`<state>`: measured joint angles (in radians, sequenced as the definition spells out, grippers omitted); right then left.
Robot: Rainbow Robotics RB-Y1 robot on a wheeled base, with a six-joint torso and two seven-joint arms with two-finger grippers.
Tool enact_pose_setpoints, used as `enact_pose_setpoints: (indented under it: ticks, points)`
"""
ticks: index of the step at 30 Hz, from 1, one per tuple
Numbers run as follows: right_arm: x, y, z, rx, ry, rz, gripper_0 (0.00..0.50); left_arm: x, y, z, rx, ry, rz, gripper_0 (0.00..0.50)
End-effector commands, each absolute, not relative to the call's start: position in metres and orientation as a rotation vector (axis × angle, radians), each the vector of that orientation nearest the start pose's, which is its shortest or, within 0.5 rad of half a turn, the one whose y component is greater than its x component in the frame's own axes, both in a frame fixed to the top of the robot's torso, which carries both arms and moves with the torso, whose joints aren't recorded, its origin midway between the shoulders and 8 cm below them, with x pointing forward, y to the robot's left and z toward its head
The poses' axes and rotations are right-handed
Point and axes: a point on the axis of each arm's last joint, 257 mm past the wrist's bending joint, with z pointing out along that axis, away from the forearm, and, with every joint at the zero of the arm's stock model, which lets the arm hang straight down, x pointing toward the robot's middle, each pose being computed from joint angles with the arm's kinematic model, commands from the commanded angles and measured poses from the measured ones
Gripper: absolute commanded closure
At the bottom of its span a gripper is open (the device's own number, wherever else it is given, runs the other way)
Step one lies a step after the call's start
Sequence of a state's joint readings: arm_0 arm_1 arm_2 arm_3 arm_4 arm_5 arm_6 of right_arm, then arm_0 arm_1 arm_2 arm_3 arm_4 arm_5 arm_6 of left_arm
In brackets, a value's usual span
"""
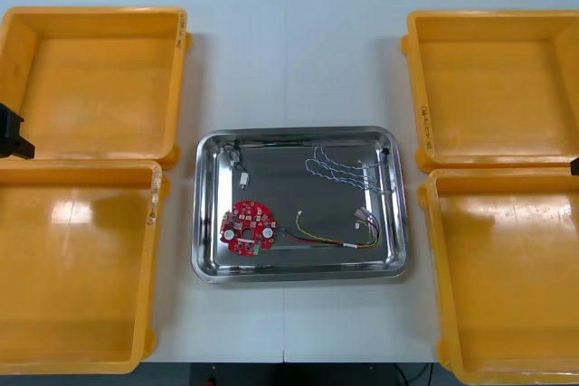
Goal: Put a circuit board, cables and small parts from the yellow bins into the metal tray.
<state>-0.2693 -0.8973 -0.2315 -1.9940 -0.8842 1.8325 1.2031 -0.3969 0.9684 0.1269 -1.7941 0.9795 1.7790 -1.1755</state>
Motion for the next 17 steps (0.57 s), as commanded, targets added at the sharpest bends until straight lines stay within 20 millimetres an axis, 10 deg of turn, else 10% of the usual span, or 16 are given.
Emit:
enact_pose_setpoints:
  ticks: [1, 17]
  points:
    - [0.3995, -0.4166, -0.1377, 0.108, 2.684, -0.095, 0.000, 0.4287, 0.4198, -0.1314, -0.226, 2.705, 0.005, 0.000]
    - [0.3978, -0.4168, -0.1382, 0.108, 2.690, -0.099, 0.000, 0.4287, 0.4198, -0.1314, -0.226, 2.705, 0.005, 0.000]
